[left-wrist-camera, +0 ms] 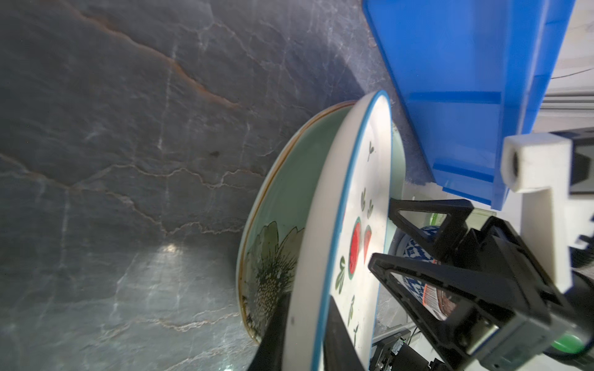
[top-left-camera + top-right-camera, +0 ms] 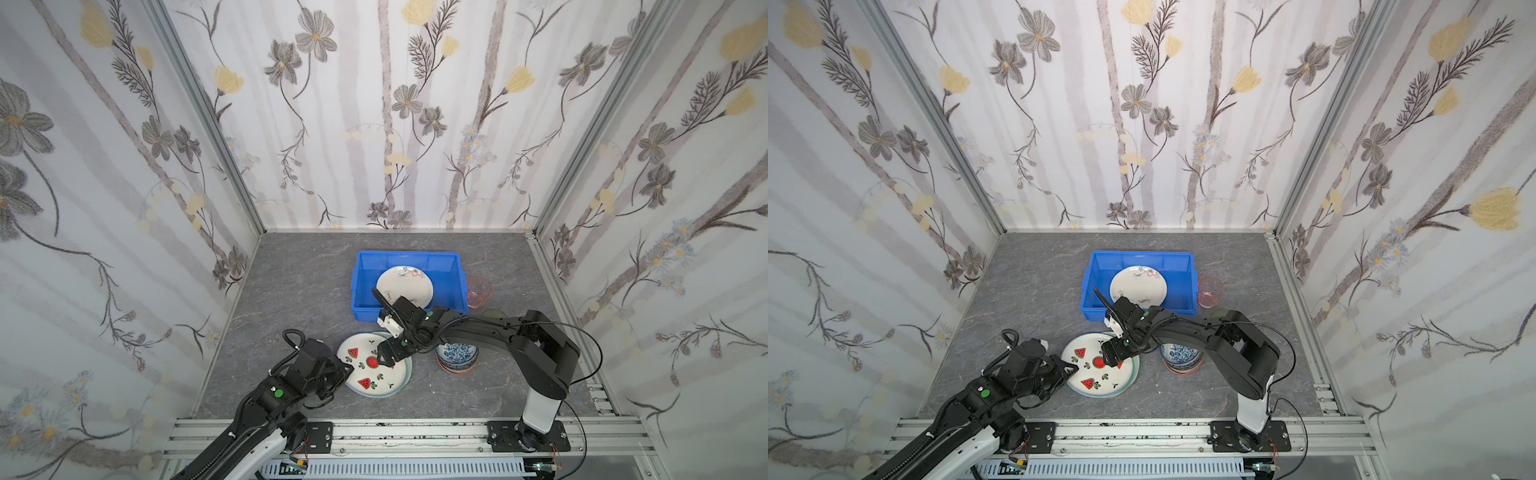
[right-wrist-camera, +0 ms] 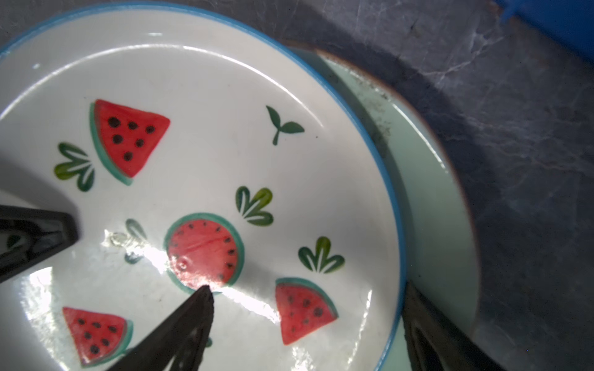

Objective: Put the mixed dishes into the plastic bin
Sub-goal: 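Lower the right gripper onto the watermelon plate rim and grip it, then lift the watermelon plate upright with the right gripper toward the left gripper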

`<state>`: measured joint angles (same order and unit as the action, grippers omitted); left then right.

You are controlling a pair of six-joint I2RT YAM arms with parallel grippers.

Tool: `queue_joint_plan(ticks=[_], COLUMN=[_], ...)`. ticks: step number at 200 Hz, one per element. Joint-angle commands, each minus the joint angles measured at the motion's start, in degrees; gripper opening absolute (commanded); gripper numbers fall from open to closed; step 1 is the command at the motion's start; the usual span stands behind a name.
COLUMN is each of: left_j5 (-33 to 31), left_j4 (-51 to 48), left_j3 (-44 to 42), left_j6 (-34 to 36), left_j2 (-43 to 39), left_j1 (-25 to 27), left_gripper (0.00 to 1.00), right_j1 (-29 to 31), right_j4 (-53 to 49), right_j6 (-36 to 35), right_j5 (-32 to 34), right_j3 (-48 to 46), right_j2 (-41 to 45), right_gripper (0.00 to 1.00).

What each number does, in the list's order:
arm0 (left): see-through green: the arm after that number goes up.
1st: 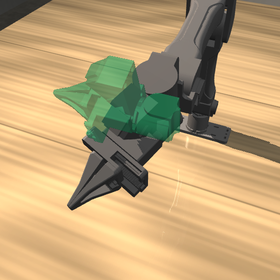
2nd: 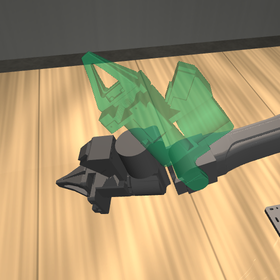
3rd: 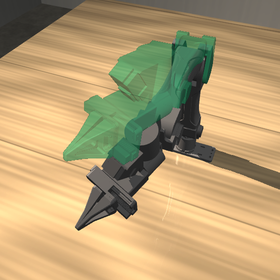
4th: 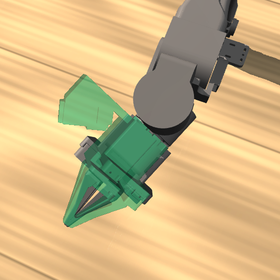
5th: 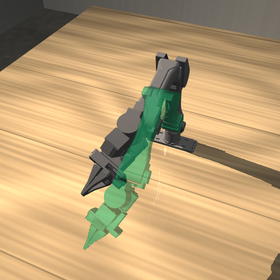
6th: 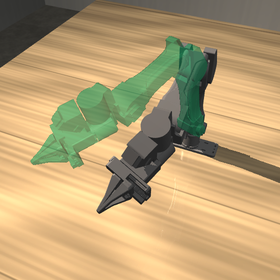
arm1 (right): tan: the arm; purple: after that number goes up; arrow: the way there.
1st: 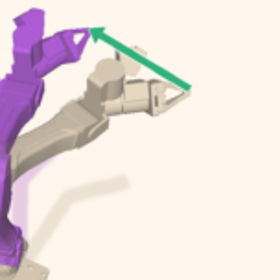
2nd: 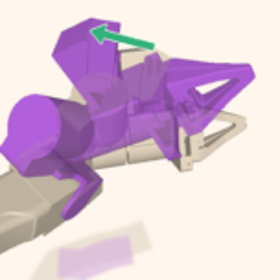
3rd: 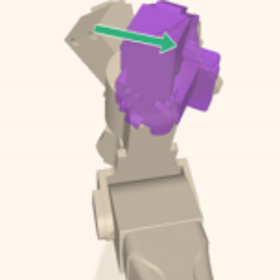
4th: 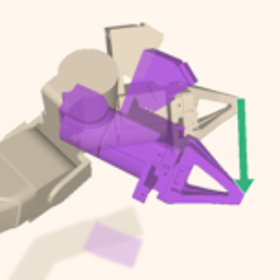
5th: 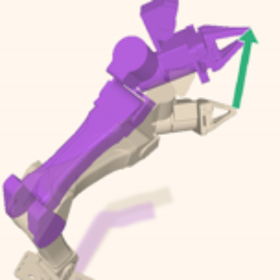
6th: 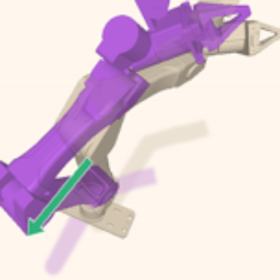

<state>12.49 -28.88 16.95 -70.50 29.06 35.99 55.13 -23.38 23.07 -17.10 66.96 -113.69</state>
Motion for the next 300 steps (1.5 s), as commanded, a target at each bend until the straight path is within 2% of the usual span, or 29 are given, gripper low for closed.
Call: queue_joint_plan(ticks=[1, 16, 73, 143, 187, 191, 215, 273, 300], left_j5=[-0.80, -0.76, -1.67, -2.47, -2.72, -2.88, -2.71, 3.44, 6.79], left_j4=[2.69, 2.69, 2.69, 2.69, 2.86, 2.87, 4.77, 18.43, 23.43], left_j3=[0.54, 0.89, 1.90, 5.53, 9.27, 9.61, 11.90, 15.61, 16.85], left_j6=[0.09, 0.70, 2.51, 5.32, 8.67, 9.00, 11.55, 18.06, 18.91], left_j2=[-0.14, -0.14, -0.54, -3.23, -5.23, -5.32, -4.78, 3.46, 7.68], left_j1=[-0.04, -0.03, -0.04, -0.15, -0.29, -0.25, -0.47, -1.63, -2.56], left_gripper=[0.10, 0.00, 0.00, 0.00, 0.00, 0.00, 0.00, 0.00, 0.00], right_j1=[0.26, 0.24, -0.26, -3.56, -7.67, -9.84, -13.22, -22.10, -25.62], right_j4=[1.98, 1.59, 0.79, -2.76, -3.01, -2.95, -0.74, 4.05, 6.73], right_j6=[-0.04, -0.13, -0.13, -1.91, -3.12, -3.16, -2.19, 1.13, 2.41], right_j5=[-4.16, -3.49, -1.47, -0.46, -6.71, -7.50, -11.93, -21.40, -24.54], right_j3=[0.71, 0.89, 1.06, 1.43, -0.36, -0.72, -3.56, -9.89, -13.13], right_j2=[0.28, 0.55, 2.73, 11.29, 18.54, 19.41, 24.48, 32.61, 35.40], right_gripper=[0.89, 0.89, 0.89, 0.89, 0.89, 0.89, 0.90, 0.90, 0.89])
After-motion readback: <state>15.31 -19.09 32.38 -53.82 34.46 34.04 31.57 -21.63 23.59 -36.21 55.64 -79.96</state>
